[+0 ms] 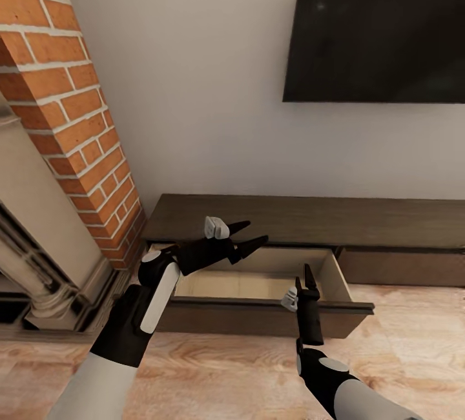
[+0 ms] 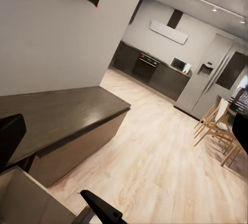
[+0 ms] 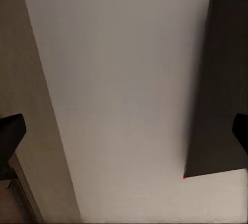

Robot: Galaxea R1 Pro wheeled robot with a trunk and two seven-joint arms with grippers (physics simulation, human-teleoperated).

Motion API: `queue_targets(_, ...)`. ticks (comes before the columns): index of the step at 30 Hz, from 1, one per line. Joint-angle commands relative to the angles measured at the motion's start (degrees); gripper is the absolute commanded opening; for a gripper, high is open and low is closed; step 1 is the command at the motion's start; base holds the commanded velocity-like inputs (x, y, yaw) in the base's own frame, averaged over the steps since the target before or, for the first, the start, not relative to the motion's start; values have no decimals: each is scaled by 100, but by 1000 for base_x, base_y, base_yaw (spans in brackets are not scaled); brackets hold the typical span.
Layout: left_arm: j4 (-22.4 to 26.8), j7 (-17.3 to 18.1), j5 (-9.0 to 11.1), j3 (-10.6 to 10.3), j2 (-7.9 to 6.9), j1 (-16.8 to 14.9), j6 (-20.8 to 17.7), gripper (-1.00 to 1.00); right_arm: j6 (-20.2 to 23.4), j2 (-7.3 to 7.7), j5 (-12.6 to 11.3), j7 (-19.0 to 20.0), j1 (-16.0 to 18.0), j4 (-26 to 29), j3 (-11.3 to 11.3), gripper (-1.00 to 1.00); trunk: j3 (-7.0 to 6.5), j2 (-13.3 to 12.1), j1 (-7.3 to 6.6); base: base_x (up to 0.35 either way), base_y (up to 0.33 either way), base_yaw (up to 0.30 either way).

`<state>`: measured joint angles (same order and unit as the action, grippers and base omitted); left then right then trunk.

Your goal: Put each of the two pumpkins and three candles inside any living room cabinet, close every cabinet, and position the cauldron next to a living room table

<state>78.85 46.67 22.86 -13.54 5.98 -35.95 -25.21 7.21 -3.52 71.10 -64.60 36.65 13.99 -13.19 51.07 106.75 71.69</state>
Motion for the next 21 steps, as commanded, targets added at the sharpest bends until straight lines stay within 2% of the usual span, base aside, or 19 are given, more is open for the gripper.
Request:
queue_targets(1,0,0,0,2,0,0,-1,100,0,0,0,0,0,0,1,100,-7,0,0,0,0,-206)
queue_targets(5,-13,0,0,0,0,0,-1,100,-13,-2,-5,19,0,-1,1,100,-33,0,0,0,0,-188)
queue_targets(11,12,15,1,0,0,0,-2,100,-34,-71,-14,43,-48,-77,5,100,-38,0,0,0,0,-27)
queue_targets(17,9,17,0,0,0,0,-2,100,-27,-113,-442,26,-163,-78,8,100,-38,0,0,0,0,0)
queue_targets(21,-16,11,4,0,0,11,-2,100,-27,-110,-516,19,-173,-51,9,100,-38,0,0,0,0,0)
